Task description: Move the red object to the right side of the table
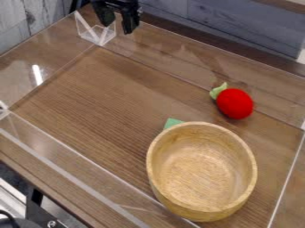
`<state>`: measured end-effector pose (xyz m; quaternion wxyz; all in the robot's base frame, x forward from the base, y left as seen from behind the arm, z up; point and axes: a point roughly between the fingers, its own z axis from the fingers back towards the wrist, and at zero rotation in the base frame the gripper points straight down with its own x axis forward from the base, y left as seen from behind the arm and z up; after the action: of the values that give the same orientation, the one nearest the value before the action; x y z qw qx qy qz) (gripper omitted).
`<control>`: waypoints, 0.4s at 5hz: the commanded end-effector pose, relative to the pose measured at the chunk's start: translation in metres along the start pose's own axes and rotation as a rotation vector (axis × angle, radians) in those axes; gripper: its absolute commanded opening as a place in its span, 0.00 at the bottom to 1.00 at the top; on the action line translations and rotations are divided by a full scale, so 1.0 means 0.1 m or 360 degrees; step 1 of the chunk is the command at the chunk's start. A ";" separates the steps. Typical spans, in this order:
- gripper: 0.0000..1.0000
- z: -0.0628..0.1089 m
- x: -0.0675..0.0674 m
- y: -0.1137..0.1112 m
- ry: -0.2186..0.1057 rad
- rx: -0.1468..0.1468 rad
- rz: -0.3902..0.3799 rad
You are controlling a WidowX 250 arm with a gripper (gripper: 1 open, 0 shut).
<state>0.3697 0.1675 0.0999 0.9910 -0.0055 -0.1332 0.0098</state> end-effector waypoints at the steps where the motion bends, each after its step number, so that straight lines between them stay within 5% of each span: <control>1: 1.00 0.15 0.04 0.12 -0.0117 0.0080 0.0030; 2: 1.00 0.23 0.05 0.19 -0.0123 0.0085 0.0066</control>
<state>0.3631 0.1792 0.0940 0.9901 -0.0014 -0.1361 0.0331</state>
